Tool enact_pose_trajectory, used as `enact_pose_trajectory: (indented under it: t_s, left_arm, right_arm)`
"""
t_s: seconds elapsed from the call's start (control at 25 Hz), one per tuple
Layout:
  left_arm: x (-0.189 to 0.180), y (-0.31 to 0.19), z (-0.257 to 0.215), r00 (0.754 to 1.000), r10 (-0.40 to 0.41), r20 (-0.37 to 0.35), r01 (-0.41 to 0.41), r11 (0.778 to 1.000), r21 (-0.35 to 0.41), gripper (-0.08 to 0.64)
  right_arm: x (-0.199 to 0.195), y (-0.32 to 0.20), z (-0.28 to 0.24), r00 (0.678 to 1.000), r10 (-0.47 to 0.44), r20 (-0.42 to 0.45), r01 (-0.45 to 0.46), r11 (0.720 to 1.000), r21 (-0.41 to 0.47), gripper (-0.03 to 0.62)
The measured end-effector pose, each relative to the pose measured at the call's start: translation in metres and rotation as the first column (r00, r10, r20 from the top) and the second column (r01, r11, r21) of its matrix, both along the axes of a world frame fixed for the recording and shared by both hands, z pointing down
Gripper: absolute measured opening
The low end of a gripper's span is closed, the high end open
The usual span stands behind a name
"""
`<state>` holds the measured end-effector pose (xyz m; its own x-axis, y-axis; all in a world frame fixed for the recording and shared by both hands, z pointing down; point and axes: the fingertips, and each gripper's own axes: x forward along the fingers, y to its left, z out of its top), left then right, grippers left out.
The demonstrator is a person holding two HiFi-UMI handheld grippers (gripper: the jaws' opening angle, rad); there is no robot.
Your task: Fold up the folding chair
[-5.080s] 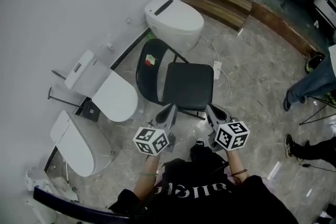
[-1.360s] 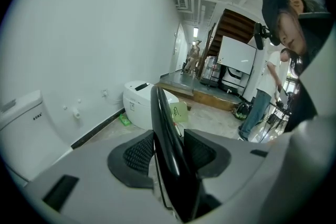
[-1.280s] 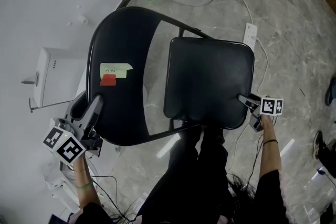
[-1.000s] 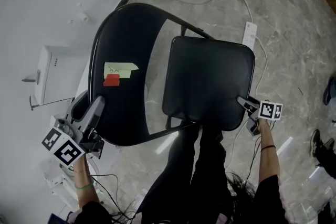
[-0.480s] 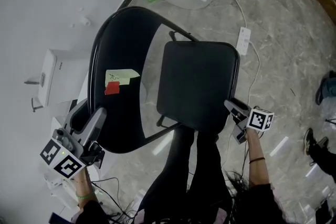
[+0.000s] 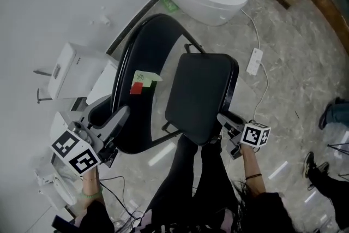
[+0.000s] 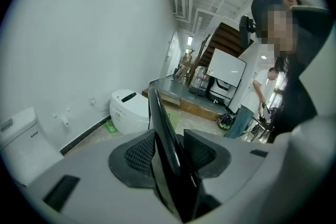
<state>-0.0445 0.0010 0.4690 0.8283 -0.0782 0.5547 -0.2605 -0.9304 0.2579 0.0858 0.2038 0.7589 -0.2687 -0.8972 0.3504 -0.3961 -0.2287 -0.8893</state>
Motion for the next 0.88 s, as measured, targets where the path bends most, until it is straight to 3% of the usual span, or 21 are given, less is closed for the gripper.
enact_pose_trajectory:
  t_s: [0.16,0.32,0.56,0.72,0.88]
  left_arm:
    - [0.003,0.007,-0.012,1.000,-0.007,0.023,0.006,1.000,0.020,0.166]
    - [-0.005,0.004,-0.019,1.000,-0.028,0.002,0.028,0.999,0.020,0.166]
    - [-0.016,-0.010,-0.038,0.992,-0.100,-0.080,0.093,0.991,-0.092,0.163]
    - [-0.023,-0.020,-0.044,0.994,-0.102,-0.026,0.102,0.995,-0.022,0.163]
    - [-0.035,-0.039,-0.049,0.992,-0.121,-0.037,0.119,0.992,-0.045,0.163]
  right_arm:
    - [-0.019,-0.022,-0.028,0.999,-0.052,-0.012,0.052,0.999,0.017,0.236]
    - [-0.038,-0.044,-0.047,0.988,-0.134,-0.080,0.132,0.991,-0.029,0.236]
    - [-0.070,-0.086,-0.074,0.986,-0.150,-0.074,0.147,0.988,-0.040,0.236]
    - [-0.093,-0.122,-0.095,0.977,-0.196,-0.083,0.194,0.981,-0.028,0.236]
    - [-0.118,-0.152,-0.103,0.951,-0.278,-0.134,0.272,0.960,-0.065,0.236]
